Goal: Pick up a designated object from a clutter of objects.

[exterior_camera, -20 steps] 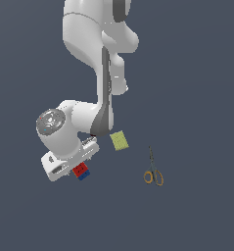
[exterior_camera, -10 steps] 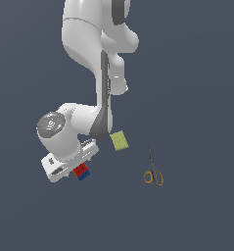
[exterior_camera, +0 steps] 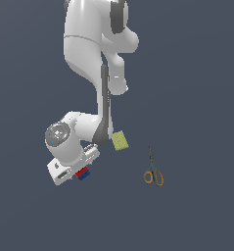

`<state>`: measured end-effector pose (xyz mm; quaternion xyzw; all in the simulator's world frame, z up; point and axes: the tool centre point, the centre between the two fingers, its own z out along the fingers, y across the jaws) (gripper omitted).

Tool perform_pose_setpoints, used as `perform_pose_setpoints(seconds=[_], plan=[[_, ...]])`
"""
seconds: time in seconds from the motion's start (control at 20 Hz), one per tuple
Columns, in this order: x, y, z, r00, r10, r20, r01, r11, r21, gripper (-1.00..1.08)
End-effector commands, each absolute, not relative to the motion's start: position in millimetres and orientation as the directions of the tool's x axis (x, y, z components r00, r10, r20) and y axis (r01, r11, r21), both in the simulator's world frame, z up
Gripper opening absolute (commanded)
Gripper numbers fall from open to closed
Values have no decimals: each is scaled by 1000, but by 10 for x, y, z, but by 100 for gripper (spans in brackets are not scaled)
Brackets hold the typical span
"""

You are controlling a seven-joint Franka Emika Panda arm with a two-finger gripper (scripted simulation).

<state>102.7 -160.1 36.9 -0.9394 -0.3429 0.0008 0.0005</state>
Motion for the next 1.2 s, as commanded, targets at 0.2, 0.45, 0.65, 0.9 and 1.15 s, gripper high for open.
perform_pose_setpoints(seconds=[0.2, 0.45, 0.65, 0.9, 1.15], plan=[[1044, -1606, 332, 765, 644, 0, 644, -765, 0, -100], [1044, -1606, 332, 765, 644, 0, 644, -765, 0, -100], [1041, -1607, 335, 765, 644, 0, 644, -765, 0, -100], [1027, -1592, 391, 765, 644, -1, 644, -765, 0, -100], [986, -1542, 568, 765, 644, -1, 644, -765, 0, -100]])
